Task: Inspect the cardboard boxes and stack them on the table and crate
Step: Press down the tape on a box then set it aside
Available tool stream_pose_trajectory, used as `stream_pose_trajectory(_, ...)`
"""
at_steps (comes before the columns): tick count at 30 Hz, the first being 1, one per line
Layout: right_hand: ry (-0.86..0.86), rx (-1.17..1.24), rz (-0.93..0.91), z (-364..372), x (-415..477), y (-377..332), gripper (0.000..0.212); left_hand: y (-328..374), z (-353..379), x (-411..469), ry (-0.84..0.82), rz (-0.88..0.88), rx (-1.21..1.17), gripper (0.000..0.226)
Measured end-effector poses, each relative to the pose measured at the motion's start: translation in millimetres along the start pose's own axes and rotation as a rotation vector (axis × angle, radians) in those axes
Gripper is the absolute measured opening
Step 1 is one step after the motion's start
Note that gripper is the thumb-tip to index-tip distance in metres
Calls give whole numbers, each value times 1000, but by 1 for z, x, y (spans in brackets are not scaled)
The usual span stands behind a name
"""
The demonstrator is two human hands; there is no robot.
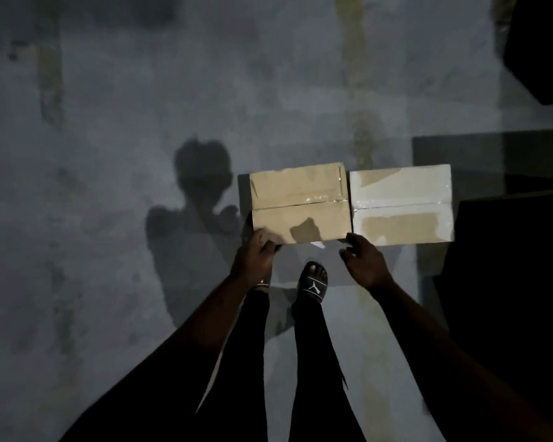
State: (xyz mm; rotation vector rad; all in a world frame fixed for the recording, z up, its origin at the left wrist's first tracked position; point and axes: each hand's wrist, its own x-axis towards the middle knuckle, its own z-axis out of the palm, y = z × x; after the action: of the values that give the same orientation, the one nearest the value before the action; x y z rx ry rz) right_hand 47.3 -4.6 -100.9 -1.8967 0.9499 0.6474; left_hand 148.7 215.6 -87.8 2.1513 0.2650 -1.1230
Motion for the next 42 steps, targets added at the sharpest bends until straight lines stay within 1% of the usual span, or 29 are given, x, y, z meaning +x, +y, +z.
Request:
stream_pose_trajectory(2,15,-4,23,7,38,7,51,-3,9,38,14,-35,6,50)
stream_pose_trajectory(4,34,-6,42,12,76,14,51,-8,19,77,33,-45,78,49)
stream_pose_trajectory(6,67,-1,47,17,112,21,51,-19,26,115,45,-40,117,53)
stream_pose_trajectory(9,118,-29,44,23,160,30,47,-39,34,166,72,-74,139,68)
stream_pose_trajectory(10,136,-35,49,26,174,32,44,-47,36,181,90,-82,159,69)
stream_pose_trajectory(12,166,-63,48,31,196,36,39,-58,39,205,140,-96,188,62)
stream_pose_trajectory(14,231,-96,40,35,211,41,36,-61,41,217,159,-118,168,57)
stream_pose_trajectory(18,452,-116,84,40,230,42,34,-73,51,236,156,-160,110,47)
stream_pose_trajectory(21,501,-83,103,49,236,42,35,-74,53,245,200,-189,65,46)
stream_pose_trajectory(24,534,23,185,63,238,40,32,-74,55,254,256,-225,-3,44)
stream_pose_trajectory(25,544,48,204,65,239,39,32,-73,55,256,287,-243,-29,47)
stream_pose_trajectory(27,541,30,189,68,242,40,30,-73,53,259,366,-268,-66,57)
stream_pose_trajectory(29,513,-25,135,71,244,42,30,-77,53,261,399,-255,-91,57)
stream_pose_trajectory(32,396,-31,91,81,246,48,33,-82,52,262,384,-245,-85,50)
stream_pose_trajectory(34,302,2,100,89,246,48,44,-81,50,260,368,-240,-83,50)
stream_pose_trajectory(36,262,77,120,90,242,43,55,-80,46,259,359,-236,-103,51)
stream_pose_trajectory(39,234,93,92,85,230,36,47,-77,33,248,338,-196,-74,59)
stream_pose_trajectory(42,226,67,111,73,210,26,50,-64,13,228,309,-143,-48,60)
